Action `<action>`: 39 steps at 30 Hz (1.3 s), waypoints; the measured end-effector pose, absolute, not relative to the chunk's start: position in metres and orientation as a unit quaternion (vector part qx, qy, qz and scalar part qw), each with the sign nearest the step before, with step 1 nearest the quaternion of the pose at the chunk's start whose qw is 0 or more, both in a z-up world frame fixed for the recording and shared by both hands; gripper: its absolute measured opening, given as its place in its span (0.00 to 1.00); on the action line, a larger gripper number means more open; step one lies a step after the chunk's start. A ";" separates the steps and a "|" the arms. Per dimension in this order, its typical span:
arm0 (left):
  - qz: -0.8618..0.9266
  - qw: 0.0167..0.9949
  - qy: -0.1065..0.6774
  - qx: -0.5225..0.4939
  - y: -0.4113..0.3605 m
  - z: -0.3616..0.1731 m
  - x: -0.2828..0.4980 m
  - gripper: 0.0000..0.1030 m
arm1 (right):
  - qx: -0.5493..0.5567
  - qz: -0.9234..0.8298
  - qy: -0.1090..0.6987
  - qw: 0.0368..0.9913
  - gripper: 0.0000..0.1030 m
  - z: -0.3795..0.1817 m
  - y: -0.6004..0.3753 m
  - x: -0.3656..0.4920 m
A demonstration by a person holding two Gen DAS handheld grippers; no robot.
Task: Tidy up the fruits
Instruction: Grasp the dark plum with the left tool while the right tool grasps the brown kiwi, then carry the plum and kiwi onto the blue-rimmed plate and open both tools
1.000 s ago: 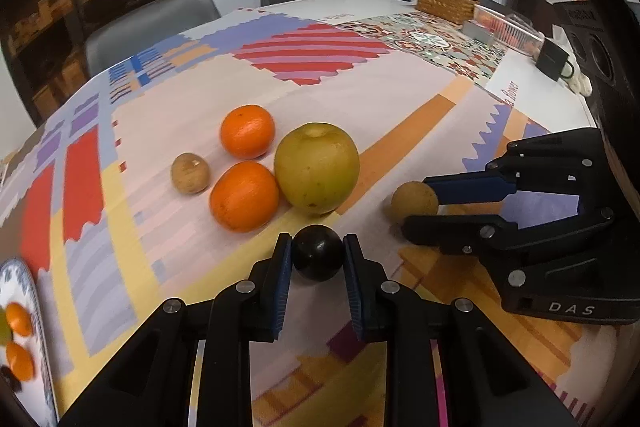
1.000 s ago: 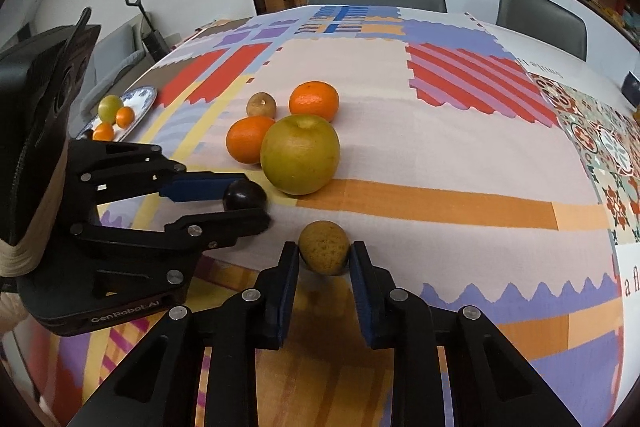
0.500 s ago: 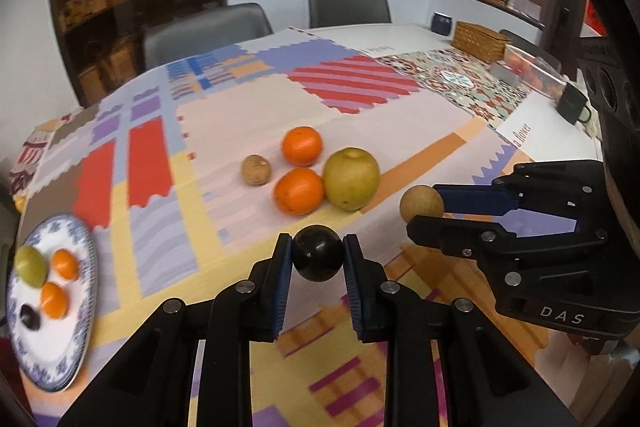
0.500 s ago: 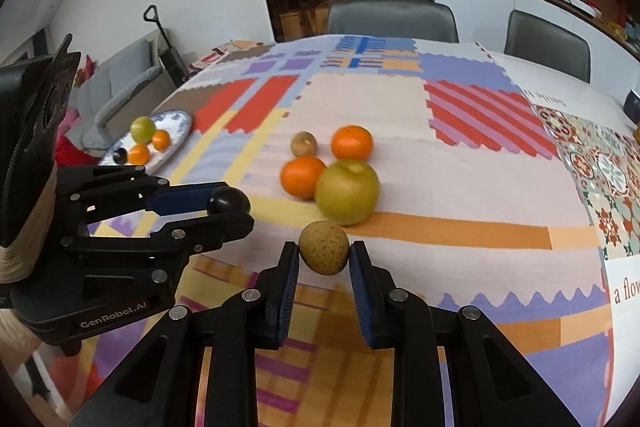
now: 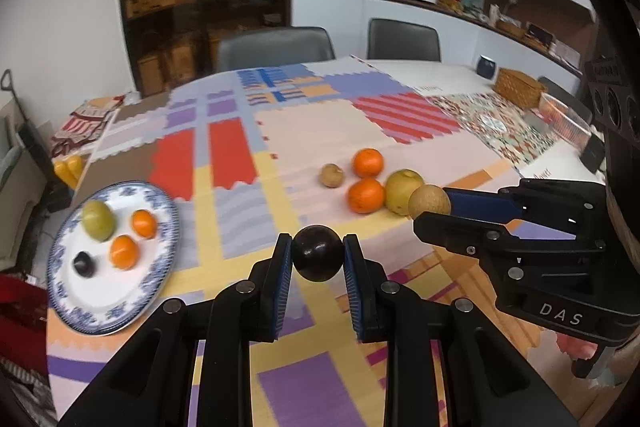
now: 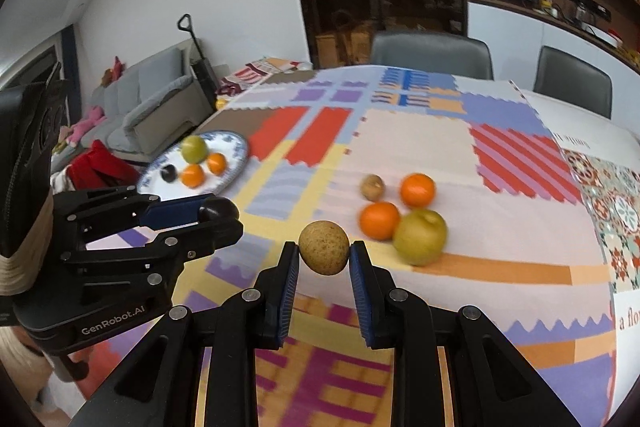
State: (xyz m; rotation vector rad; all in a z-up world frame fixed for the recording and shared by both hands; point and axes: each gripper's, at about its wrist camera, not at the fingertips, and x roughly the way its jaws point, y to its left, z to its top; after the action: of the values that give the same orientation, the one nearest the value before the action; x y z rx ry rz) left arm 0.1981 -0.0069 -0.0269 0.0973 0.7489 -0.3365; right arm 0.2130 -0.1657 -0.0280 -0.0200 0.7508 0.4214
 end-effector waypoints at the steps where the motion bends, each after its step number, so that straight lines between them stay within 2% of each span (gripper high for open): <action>1: -0.155 0.919 0.361 0.045 -0.001 -0.024 0.196 0.25 | -0.012 0.210 0.361 0.909 0.27 -0.025 -0.160 0.212; 21: -0.038 0.943 0.332 0.010 0.099 0.000 0.171 0.25 | -0.040 0.298 0.330 0.895 0.27 0.000 -0.063 0.214; 39: 0.022 0.934 0.357 -0.015 0.174 -0.036 0.190 0.25 | -0.061 0.344 0.367 0.862 0.27 -0.030 0.020 0.257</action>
State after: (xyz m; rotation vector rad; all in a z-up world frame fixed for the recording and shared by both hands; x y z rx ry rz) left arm 0.1899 0.1737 -0.0357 -0.0313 0.7295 0.0452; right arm 0.2569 0.0199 -0.0300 -0.1287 0.7686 0.7205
